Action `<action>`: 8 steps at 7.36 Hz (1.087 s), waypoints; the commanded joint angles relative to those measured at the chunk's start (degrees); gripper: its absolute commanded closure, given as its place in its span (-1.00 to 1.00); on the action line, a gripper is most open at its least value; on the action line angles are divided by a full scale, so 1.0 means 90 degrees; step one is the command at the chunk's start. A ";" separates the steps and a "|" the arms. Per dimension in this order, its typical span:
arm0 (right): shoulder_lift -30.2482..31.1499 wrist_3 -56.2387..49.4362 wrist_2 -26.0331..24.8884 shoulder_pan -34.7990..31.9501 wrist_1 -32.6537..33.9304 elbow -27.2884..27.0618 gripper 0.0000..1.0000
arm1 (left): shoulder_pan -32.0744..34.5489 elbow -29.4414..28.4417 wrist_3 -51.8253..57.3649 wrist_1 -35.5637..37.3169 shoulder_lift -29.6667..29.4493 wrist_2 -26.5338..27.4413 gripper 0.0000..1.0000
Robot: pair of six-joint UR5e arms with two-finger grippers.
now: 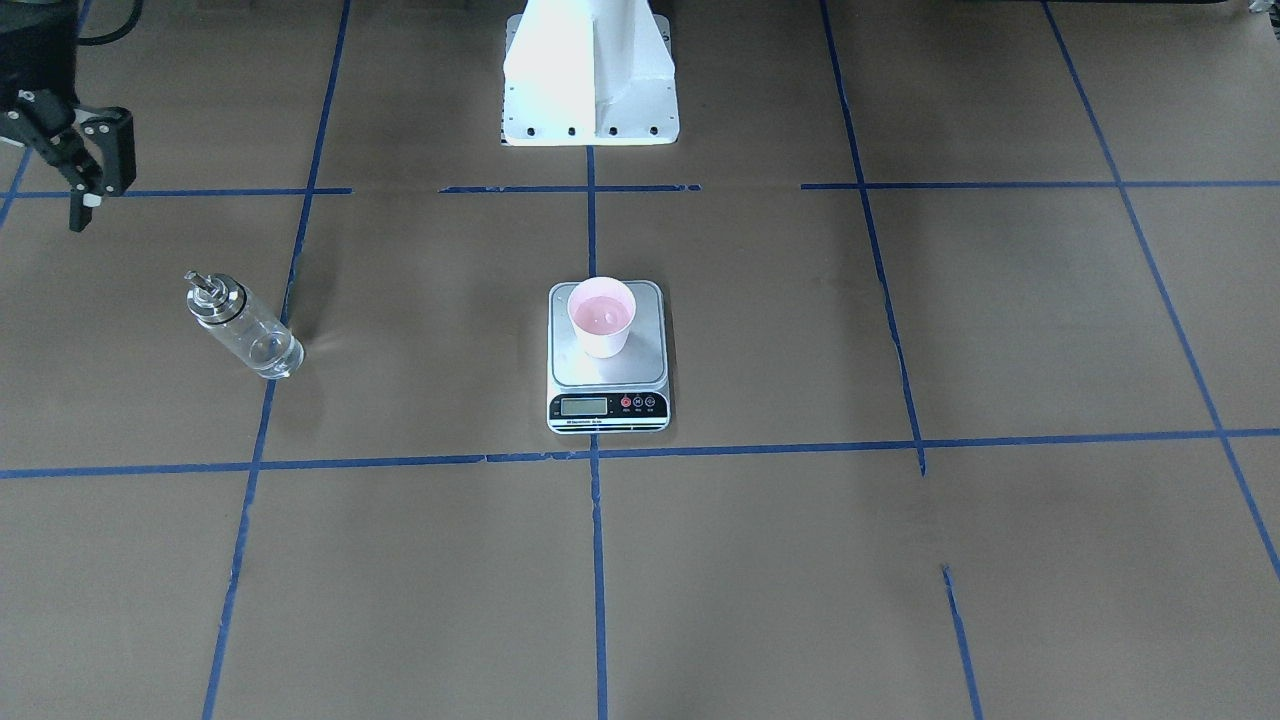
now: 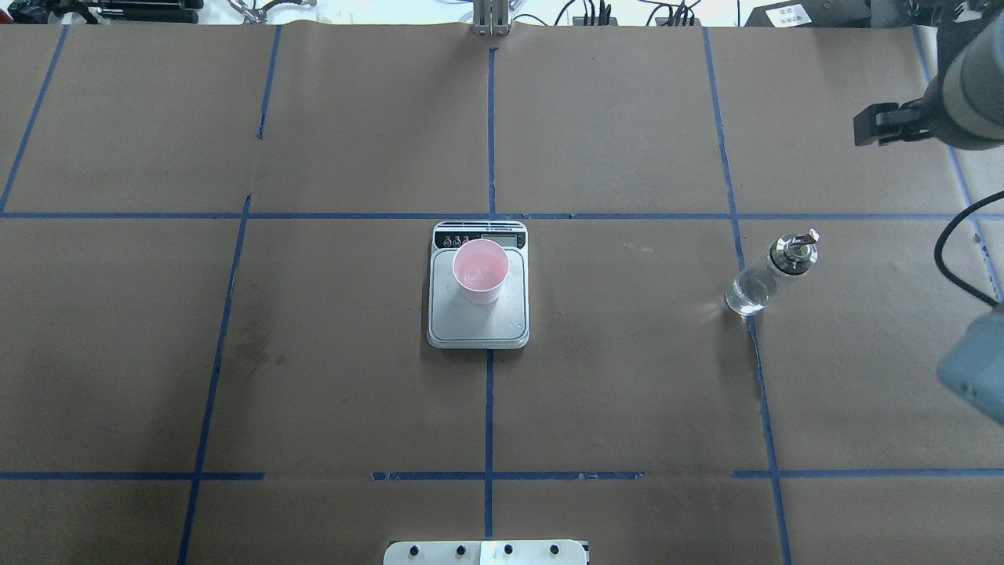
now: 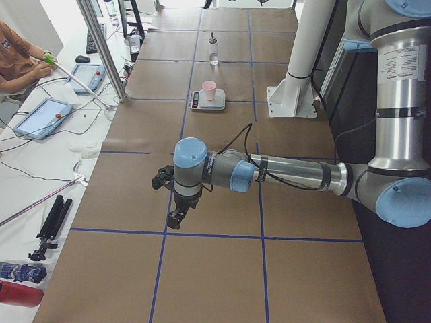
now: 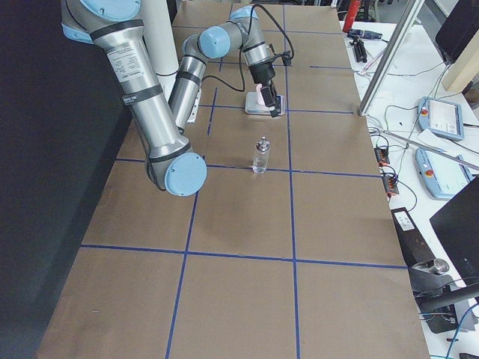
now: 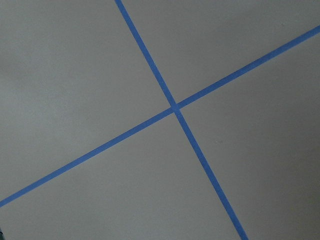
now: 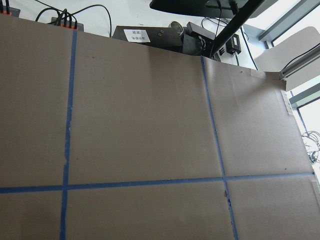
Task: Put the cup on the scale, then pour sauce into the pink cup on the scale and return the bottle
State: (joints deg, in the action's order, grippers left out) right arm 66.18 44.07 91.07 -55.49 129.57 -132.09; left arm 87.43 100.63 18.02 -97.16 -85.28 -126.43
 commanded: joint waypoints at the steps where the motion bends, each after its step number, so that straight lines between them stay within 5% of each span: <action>1: 0.0242 -0.1919 0.1554 -0.1397 -0.0556 0.0767 -1.00 | -0.0008 0.0000 0.0000 -0.0005 0.0003 -0.0014 -1.00; 4: 0.1160 -0.4360 0.3470 -0.2776 -0.2029 0.2054 -1.00 | -0.0008 0.0000 0.0010 0.0004 0.0022 -0.0063 -1.00; 6: 0.1395 -0.6128 0.3961 -0.3353 -0.2073 0.2769 -1.00 | -0.0008 0.0000 0.0010 0.0014 0.0042 -0.0083 -1.00; 8: 0.1931 -0.6733 0.3973 -0.3493 -0.2082 0.2870 -1.00 | -0.0008 -0.0087 0.0019 0.0004 0.0061 -0.0083 -1.00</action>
State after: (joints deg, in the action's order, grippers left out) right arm 80.74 -13.10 126.36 -85.90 110.99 -107.09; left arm 87.36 100.29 18.13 -97.06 -84.87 -127.16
